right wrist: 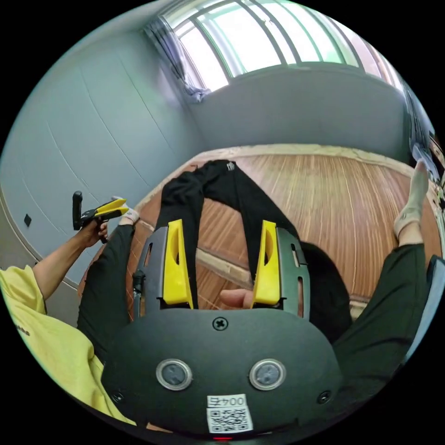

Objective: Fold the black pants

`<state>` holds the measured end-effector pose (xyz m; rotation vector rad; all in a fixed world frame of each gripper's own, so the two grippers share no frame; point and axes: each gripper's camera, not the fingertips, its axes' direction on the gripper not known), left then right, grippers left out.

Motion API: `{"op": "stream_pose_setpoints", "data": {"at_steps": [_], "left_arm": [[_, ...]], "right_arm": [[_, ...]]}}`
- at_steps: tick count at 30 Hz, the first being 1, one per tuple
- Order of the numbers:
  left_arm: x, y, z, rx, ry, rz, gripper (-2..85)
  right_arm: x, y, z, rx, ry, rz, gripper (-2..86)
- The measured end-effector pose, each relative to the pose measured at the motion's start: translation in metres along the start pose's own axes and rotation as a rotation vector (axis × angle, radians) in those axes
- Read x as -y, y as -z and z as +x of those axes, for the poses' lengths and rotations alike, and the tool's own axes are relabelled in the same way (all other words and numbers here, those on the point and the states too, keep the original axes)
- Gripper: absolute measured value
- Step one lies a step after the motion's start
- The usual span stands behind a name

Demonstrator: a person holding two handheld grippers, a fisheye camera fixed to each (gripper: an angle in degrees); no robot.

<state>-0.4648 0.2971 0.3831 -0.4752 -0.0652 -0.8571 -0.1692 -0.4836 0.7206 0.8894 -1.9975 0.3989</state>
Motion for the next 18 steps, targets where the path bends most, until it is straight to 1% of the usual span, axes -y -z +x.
{"op": "stream_pose_setpoints", "data": {"at_steps": [2,5,7,9,11,12,13,14,16,18], "left_arm": [[0.014,-0.039,-0.004,0.005,0.002,-0.053,21.4],[0.047,-0.095,-0.016,-0.002,-0.007,-0.118,20.3],[0.079,-0.137,-0.025,0.0,-0.01,-0.161,19.6],[0.1,-0.165,-0.034,0.013,0.002,-0.195,19.4],[0.115,-0.193,-0.044,0.003,0.033,-0.242,19.2],[0.121,-0.212,-0.051,-0.011,0.06,-0.299,19.1],[0.122,-0.232,-0.057,-0.006,0.083,-0.38,18.9],[0.121,-0.238,-0.06,-0.01,0.09,-0.4,18.8],[0.117,-0.235,-0.07,-0.027,0.135,-0.309,18.4],[0.117,-0.234,-0.072,-0.027,0.131,-0.288,18.1]], "right_arm": [[-0.016,-0.022,-0.003,-0.023,-0.008,-0.054,22.9],[-0.036,-0.051,-0.04,-0.011,0.075,-0.146,22.9],[-0.05,-0.069,-0.082,0.075,0.171,-0.198,22.3],[-0.056,-0.085,-0.109,0.144,0.219,-0.246,21.8],[-0.061,-0.108,-0.127,0.203,0.251,-0.34,21.8],[-0.063,-0.129,-0.133,0.203,0.273,-0.432,21.9],[-0.062,-0.141,-0.134,0.154,0.31,-0.47,19.5],[-0.06,-0.141,-0.133,0.121,0.329,-0.461,18.4],[-0.046,-0.146,-0.122,0.073,0.331,-0.463,16.3],[-0.036,-0.147,-0.113,0.032,0.341,-0.458,16.4]]}}
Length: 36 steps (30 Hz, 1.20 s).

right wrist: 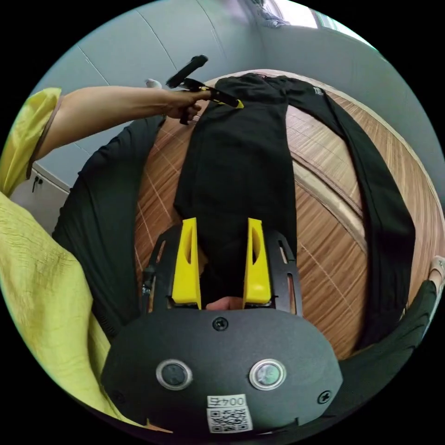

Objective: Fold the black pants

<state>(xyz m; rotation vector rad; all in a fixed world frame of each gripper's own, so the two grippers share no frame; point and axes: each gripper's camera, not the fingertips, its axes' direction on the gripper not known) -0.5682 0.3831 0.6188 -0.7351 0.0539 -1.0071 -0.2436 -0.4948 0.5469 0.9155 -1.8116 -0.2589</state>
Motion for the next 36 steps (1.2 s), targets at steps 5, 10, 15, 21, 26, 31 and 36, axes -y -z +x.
{"op": "stream_pose_setpoints", "data": {"at_steps": [5,10,15,21,26,31,36], "left_arm": [[-0.002,0.009,-0.009,-0.023,0.029,-0.011,17.3],[-0.022,0.027,-0.001,-0.013,0.061,-0.056,17.4],[-0.052,0.05,0.005,-0.116,0.065,-0.115,18.3],[-0.041,0.104,-0.018,-0.087,0.115,0.032,18.7],[0.014,0.102,-0.041,0.083,0.114,0.113,18.7],[0.084,0.064,-0.053,0.185,0.022,0.071,18.9],[0.107,0.023,-0.063,0.17,-0.01,-0.009,19.3]], "right_arm": [[0.022,0.016,0.057,-0.117,-0.082,-0.014,18.4],[0.037,0.057,0.162,-0.171,-0.258,-0.045,22.5],[0.025,0.123,0.208,-0.113,-0.364,0.132,21.1],[0.024,0.125,0.235,-0.219,-0.504,0.195,20.7],[0.042,0.096,0.256,-0.266,-0.608,0.166,20.8],[0.078,0.079,0.304,-0.323,-0.681,0.112,20.7],[0.131,0.075,0.351,-0.336,-0.653,0.074,20.9]]}}
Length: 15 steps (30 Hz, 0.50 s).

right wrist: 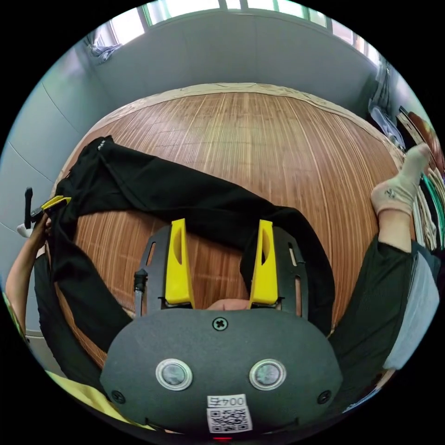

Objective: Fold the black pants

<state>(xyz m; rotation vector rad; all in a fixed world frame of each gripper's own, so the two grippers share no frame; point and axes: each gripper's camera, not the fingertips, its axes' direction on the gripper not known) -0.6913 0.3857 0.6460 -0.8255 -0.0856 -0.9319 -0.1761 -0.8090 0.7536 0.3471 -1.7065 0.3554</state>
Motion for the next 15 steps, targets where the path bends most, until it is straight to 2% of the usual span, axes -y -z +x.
{"op": "stream_pose_setpoints", "data": {"at_steps": [2,5,7,9,10,12,15], "left_arm": [[-0.005,-0.006,-0.024,-0.069,0.118,0.01,19.0],[-0.01,-0.007,-0.059,-0.01,0.209,0.0,19.0],[-0.013,-0.005,-0.102,0.001,0.351,-0.045,18.9],[-0.02,0.002,-0.129,0.019,0.461,-0.067,18.7],[-0.028,0.012,-0.142,0.006,0.508,-0.047,18.6],[-0.047,0.032,-0.155,-0.093,0.564,0.047,18.5],[-0.091,0.073,-0.148,-0.244,0.548,0.208,18.3]], "right_arm": [[0.035,-0.008,-0.002,0.021,0.014,-0.006,21.2],[0.114,-0.022,-0.01,0.099,0.082,-0.045,22.0],[0.164,-0.011,-0.015,0.277,0.105,-0.09,22.9],[0.173,0.013,-0.022,0.481,0.149,-0.096,23.4],[0.162,0.028,-0.026,0.594,0.173,-0.099,24.0],[0.123,0.054,-0.03,0.667,0.231,-0.064,23.7],[0.033,0.088,-0.018,0.65,0.266,-0.023,22.1]]}}
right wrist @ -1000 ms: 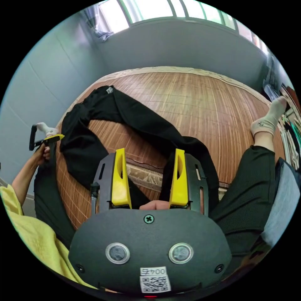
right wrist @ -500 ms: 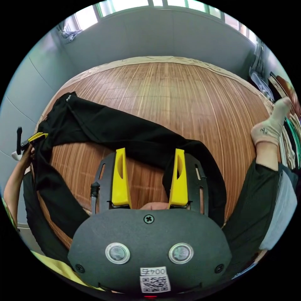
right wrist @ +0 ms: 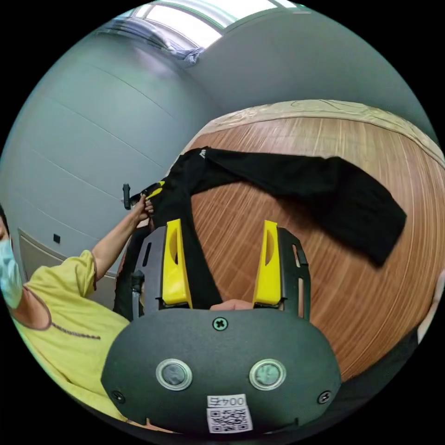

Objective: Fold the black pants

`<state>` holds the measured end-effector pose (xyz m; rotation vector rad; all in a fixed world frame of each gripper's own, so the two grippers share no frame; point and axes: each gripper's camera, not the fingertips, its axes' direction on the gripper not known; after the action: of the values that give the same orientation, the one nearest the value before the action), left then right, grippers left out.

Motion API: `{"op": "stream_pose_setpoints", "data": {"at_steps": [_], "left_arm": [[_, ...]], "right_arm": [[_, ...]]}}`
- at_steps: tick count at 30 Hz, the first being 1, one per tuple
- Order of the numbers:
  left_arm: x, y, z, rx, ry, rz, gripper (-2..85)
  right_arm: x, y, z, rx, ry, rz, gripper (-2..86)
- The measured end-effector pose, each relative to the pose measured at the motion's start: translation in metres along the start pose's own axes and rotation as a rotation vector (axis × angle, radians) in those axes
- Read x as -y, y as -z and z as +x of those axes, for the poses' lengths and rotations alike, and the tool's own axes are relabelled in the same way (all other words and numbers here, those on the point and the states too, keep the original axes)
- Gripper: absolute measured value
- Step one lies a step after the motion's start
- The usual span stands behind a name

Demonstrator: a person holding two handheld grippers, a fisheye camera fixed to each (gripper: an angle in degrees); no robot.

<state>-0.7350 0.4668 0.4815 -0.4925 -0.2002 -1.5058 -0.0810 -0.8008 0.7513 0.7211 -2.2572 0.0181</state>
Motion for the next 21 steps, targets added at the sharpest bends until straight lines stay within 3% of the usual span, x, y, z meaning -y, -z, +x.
{"op": "stream_pose_setpoints", "data": {"at_steps": [5,10,15,21], "left_arm": [[-0.111,0.086,0.029,-0.183,-0.157,0.06,18.3],[-0.228,0.129,0.044,-0.186,-0.26,0.072,17.4],[-0.248,0.117,0.016,-0.217,-0.103,0.055,16.6],[-0.257,0.108,0.001,-0.206,-0.055,0.023,16.4]], "right_arm": [[-0.134,0.052,-0.007,-0.02,-0.135,0.057,18.2],[-0.191,0.072,-0.02,-0.19,-0.226,-0.111,18.8],[-0.198,0.047,-0.028,-0.261,-0.218,-0.249,18.9],[-0.215,-0.032,-0.073,-0.356,-0.092,-0.376,18.2]]}}
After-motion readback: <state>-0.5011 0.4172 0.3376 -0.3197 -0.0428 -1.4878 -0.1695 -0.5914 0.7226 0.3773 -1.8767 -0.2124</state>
